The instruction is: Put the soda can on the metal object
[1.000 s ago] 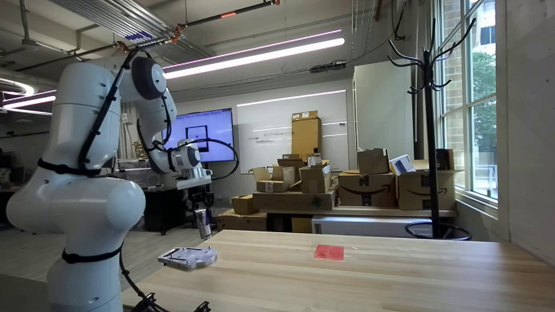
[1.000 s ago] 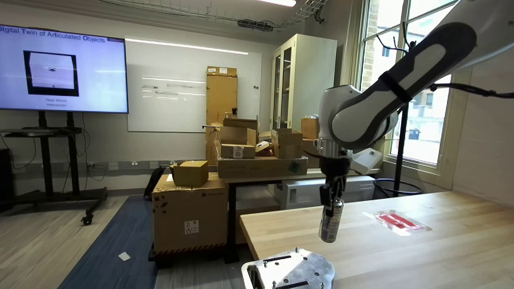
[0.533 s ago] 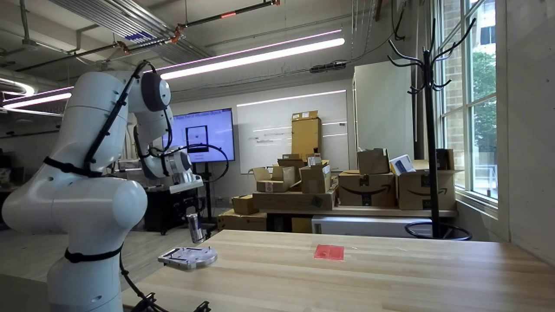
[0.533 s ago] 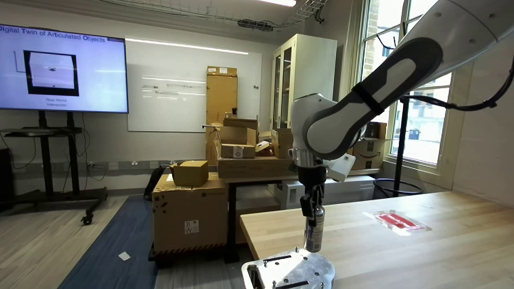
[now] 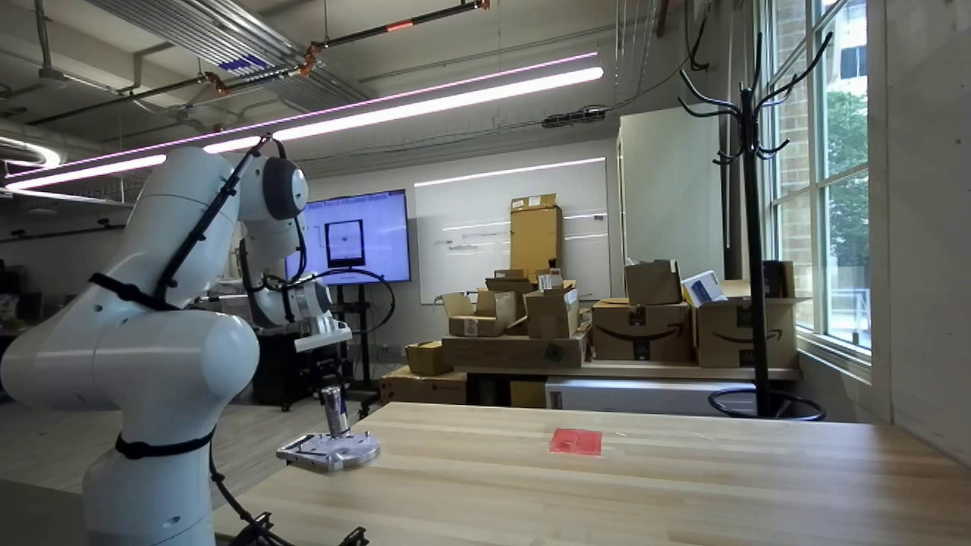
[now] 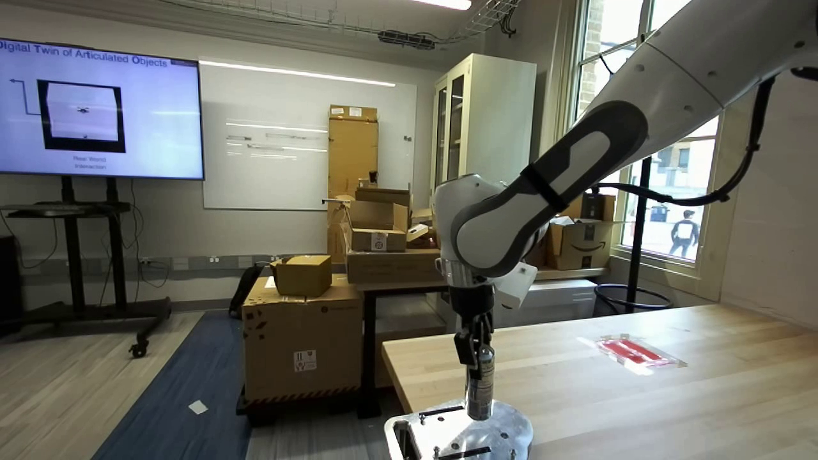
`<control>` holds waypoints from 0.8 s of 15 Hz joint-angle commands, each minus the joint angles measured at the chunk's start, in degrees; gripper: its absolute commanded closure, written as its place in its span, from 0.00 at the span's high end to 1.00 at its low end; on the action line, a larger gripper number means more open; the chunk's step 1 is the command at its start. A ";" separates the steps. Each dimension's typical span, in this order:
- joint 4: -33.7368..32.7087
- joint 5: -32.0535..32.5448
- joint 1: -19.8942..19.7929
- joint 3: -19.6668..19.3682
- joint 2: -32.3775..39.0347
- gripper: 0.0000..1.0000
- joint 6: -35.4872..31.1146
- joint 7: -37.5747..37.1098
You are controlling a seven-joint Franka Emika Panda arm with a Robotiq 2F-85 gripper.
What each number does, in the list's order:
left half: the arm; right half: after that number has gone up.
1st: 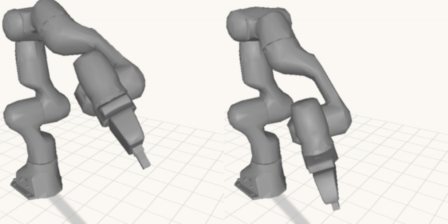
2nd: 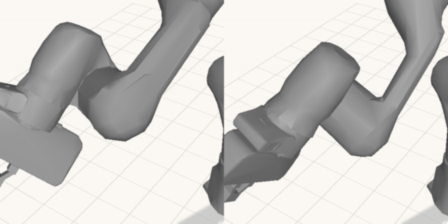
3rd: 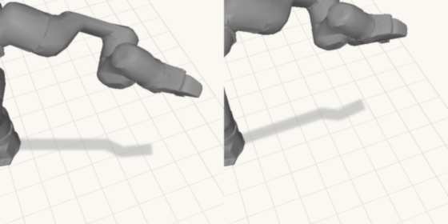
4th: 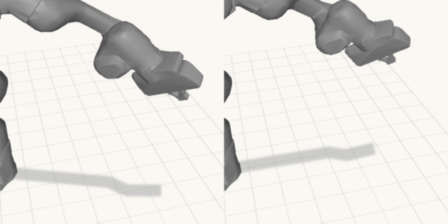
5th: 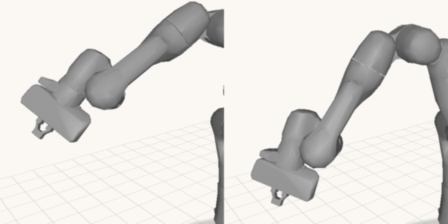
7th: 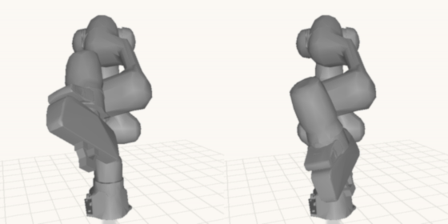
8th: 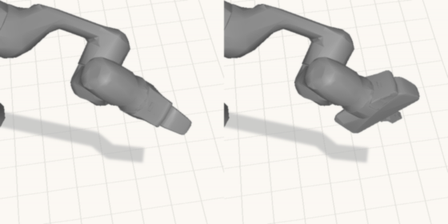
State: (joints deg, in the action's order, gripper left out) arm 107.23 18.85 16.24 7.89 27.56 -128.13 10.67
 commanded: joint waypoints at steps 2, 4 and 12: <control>-5.27 -0.66 -0.55 0.70 3.11 0.33 2.71 1.20; -5.86 -0.81 -0.50 0.72 3.82 0.33 2.50 1.15; -5.15 -2.38 -0.96 0.91 4.92 0.33 1.61 1.13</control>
State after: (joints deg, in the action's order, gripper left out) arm 103.22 17.56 16.22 7.89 32.18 -127.91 10.69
